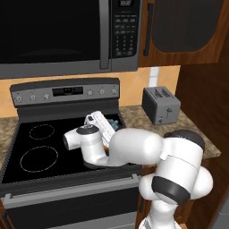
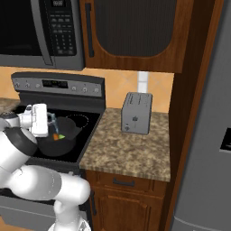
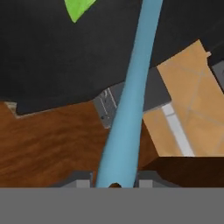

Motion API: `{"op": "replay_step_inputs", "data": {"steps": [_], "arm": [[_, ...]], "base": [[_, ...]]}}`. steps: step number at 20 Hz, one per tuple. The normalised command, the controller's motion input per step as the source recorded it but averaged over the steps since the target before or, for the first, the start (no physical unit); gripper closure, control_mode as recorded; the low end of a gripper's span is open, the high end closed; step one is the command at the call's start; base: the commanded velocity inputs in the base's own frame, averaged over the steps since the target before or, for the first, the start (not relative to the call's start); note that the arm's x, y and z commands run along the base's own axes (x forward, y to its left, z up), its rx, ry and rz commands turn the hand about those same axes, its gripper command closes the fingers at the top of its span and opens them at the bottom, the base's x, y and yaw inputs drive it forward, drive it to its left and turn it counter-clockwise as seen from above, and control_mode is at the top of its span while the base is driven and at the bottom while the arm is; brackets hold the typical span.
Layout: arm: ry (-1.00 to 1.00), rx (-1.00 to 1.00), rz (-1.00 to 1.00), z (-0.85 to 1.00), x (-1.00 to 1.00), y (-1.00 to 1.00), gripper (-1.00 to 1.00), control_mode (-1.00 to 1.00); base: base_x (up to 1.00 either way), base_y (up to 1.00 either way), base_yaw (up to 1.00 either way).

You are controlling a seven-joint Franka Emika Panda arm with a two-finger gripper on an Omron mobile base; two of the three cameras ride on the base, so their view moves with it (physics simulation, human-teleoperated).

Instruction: Put the lemon wedge and carrot in the pot. Retrieve the spatula and lightly stir the vegetables in the pot.

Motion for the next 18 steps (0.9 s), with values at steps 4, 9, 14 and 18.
{"op": "replay_step_inputs", "data": {"steps": [4, 9, 14, 18], "arm": [[0.17, 0.01, 0.02, -0.17, -0.09, -0.01, 1.00, -1.00], [0.37, 0.07, 0.03, 0.16, -0.12, 0.00, 1.00, -1.00], [0.36, 0.01, 0.02, 0.28, -0.27, 0.01, 1.00, -1.00], [0.13, -0.05, 0.03, 0.09, -0.09, -0.05, 1.00, -1.00]], "base": [[0.00, 0.00, 0.00], [0.00, 0.00, 0.00], [0.00, 0.00, 0.00], [0.00, 0.00, 0.00]]}}
